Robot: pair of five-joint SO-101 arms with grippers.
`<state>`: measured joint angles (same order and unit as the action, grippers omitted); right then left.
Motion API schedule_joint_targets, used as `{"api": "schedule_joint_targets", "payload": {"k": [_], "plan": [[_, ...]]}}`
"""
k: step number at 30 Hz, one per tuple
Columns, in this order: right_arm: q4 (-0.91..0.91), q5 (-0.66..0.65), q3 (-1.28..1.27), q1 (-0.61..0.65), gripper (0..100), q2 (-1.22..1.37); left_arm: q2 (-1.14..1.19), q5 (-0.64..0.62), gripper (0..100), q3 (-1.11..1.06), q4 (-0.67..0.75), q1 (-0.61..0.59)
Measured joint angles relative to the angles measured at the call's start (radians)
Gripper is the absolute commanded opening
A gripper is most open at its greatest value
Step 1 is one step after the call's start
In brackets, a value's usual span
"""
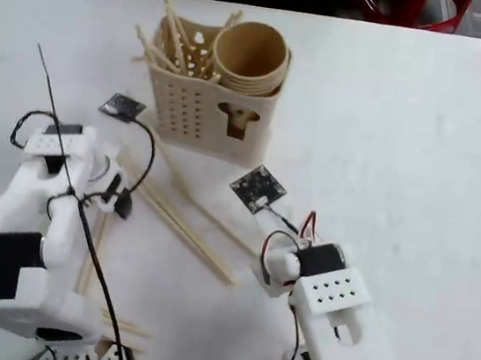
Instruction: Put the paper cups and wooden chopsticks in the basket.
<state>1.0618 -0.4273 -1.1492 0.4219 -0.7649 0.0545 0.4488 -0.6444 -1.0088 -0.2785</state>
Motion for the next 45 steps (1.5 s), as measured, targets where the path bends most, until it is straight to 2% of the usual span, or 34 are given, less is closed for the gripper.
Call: {"api": "schedule_joint_targets", "payload": {"k": [9, 20, 28, 37, 45], "plan": [[0.000, -0.003, -0.006, -0.012, 25.0, -0.002, -0.018, -0.006, 20, -0.023, -0.009, 0.000], [-0.018, -0.003, -0.032, -0.009, 25.0, -0.002, 0.112, -0.008, 6, 0.100, -0.157, -0.037], [-0.028, -0.003, -0.034, -0.011, 25.0, -0.002, 0.110, -0.008, 3, 0.101, -0.152, -0.038], [-0.044, -0.003, -0.040, -0.009, 25.0, -0.002, 0.017, -0.040, 3, 0.100, -0.055, -0.117], [-0.048, -0.003, -0.040, -0.011, 24.9, -0.002, -0.049, -0.087, 3, 0.204, -0.055, -0.124]]}}
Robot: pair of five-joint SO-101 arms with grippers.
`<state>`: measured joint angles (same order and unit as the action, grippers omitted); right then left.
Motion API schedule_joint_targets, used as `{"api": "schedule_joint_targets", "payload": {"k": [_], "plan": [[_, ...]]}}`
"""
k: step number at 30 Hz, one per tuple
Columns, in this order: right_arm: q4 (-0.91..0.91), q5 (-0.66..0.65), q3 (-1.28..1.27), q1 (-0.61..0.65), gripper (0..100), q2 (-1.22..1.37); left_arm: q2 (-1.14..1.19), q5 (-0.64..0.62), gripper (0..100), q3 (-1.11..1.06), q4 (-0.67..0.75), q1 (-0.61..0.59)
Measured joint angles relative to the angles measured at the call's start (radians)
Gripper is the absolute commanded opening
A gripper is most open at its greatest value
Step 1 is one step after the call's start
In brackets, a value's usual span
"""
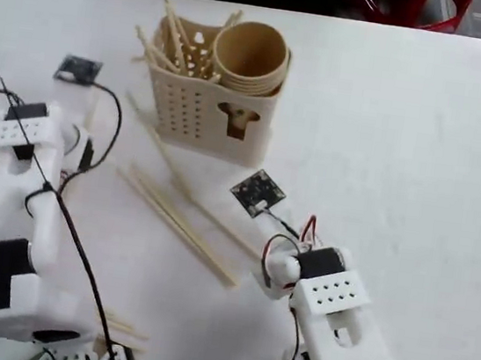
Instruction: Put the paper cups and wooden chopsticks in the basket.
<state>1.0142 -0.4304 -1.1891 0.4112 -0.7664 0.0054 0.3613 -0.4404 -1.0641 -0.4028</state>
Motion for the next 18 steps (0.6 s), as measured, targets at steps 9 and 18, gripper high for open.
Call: {"api": "schedule_joint_targets", "payload": {"k": [9, 18], "plan": [[0.000, 0.000, 0.000, 0.000, 24.8, 0.000, -0.235, -0.098, 3, 0.391, -0.245, 0.089], [0.000, 0.000, 0.000, 0.002, 24.8, 0.000, -0.296, -0.187, 3, 0.873, -0.405, 0.290]]}}
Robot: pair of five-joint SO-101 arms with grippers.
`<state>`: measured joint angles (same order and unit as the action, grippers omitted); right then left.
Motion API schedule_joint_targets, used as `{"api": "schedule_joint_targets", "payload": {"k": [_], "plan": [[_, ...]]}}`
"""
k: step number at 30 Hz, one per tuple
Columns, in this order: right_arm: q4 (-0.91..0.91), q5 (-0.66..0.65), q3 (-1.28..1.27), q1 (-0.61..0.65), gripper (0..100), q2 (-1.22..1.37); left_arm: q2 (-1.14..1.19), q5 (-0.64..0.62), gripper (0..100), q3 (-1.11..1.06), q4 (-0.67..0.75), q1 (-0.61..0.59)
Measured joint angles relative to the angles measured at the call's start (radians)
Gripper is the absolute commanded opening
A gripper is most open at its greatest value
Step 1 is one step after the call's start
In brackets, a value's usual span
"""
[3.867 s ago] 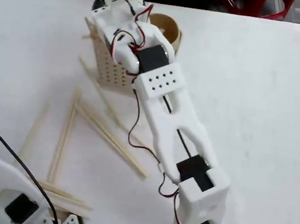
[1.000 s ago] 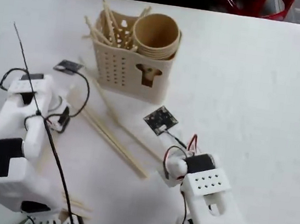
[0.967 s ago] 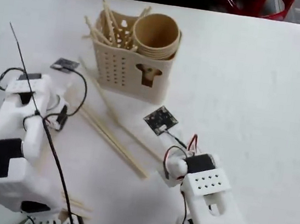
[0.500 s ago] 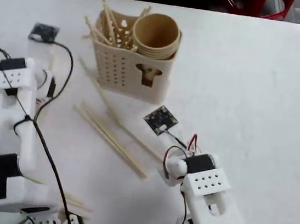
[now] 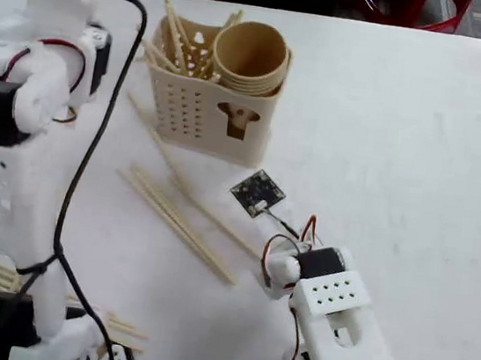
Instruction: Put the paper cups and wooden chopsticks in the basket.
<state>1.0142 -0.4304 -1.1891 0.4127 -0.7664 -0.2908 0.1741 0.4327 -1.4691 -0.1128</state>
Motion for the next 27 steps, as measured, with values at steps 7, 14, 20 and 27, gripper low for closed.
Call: {"api": "schedule_joint_targets", "payload": {"k": [7, 14, 20, 27], "plan": [[0.000, 0.000, 0.000, 0.000, 24.8, 0.000, 0.006, -0.054, 3, 0.043, 0.216, 0.158], [-0.011, 0.000, 0.000, 0.000, 24.8, 0.000, 0.157, -0.081, 3, 0.041, 0.477, 0.198], [-0.011, 0.000, 0.000, -0.002, 24.8, 0.000, 0.285, -0.104, 3, 0.041, 0.586, 0.199], [-0.028, 0.000, 0.000, -0.002, 24.8, 0.000, 0.397, -0.126, 3, 0.041, 0.632, 0.207]]}}
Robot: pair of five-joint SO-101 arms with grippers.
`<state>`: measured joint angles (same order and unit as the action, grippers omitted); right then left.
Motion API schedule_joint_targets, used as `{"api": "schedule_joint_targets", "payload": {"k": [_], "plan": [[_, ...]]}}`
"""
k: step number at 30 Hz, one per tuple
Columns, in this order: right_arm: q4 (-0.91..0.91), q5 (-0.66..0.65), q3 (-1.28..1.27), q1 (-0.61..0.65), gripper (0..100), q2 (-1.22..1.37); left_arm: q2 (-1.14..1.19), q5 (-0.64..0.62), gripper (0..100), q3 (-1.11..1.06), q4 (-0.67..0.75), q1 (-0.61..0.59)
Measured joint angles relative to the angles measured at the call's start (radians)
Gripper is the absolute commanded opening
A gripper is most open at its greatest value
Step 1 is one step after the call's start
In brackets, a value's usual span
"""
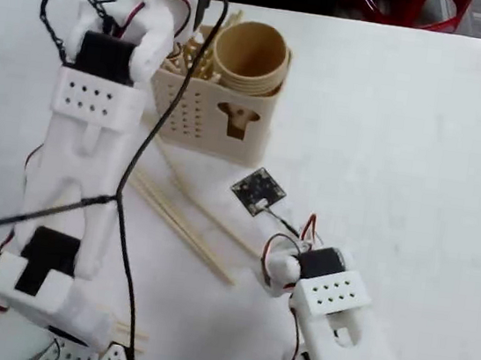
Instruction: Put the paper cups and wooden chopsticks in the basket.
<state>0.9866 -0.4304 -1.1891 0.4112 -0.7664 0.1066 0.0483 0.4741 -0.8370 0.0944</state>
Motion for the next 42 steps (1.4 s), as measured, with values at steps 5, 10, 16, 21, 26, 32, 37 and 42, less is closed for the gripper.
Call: {"api": "schedule_joint_targets", "payload": {"k": [5, 10, 16, 21, 26, 32, 37, 42], "plan": [[0.000, 0.000, 0.000, 0.000, 24.8, 0.000, 0.055, -0.003, 12, 0.000, -0.002, 0.003], [0.000, 0.000, 0.000, 0.000, 24.9, 0.000, 0.052, -0.003, 12, 0.000, -0.069, 0.003], [0.000, 0.000, 0.000, 0.000, 24.8, 0.000, -0.026, -0.003, 12, 0.000, -0.141, 0.002], [0.000, 0.000, 0.000, 0.002, 24.8, 0.000, -0.123, -0.003, 12, 0.000, -0.245, -0.083], [0.000, 0.000, 0.009, 0.002, 24.8, 0.000, -0.233, -0.003, 12, 0.000, -0.413, -0.315], [0.061, -0.048, 0.196, 0.021, 24.8, 0.069, -0.250, 0.143, 12, -0.087, -0.588, -0.710], [0.140, -0.069, 0.423, 0.144, 24.9, 0.235, -0.180, 0.302, 12, -0.393, -0.509, -0.927], [0.141, -0.201, 0.542, 0.284, 24.8, 0.423, -0.063, 0.315, 22, -0.770, -0.351, -0.942]]}}
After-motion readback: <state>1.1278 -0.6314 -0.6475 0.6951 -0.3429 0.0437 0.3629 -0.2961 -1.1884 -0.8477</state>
